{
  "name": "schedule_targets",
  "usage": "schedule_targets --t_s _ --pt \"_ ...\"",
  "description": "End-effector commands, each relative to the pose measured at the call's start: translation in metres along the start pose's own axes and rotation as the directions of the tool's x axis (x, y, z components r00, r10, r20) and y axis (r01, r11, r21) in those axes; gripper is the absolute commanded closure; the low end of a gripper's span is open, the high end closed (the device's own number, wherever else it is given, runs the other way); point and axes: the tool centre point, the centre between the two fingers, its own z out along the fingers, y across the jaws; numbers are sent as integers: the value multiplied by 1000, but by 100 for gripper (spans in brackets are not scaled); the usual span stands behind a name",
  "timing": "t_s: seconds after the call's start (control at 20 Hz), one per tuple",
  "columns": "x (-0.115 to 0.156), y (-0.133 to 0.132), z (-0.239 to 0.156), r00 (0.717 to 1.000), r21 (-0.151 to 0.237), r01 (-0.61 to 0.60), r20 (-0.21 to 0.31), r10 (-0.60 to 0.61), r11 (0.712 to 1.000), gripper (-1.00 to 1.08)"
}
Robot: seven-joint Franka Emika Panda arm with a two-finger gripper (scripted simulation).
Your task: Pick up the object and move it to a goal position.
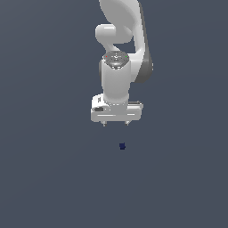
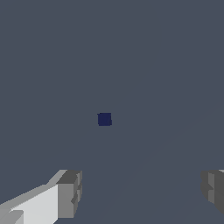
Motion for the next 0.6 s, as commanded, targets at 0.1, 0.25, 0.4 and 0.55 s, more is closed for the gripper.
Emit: schedule_targets --t_s 0.1,0.25,0.4,0.55 --pt "1 0 -1 1000 -2 1 -2 -1 1000 -92" --pt "6 0 -4 1000 -13 9 -14 -9 1000 -92" --pt "11 0 -8 1000 -23 18 -25 -19 1000 -92" --pt "12 0 -8 999 -24 20 -26 -20 1000 -92"
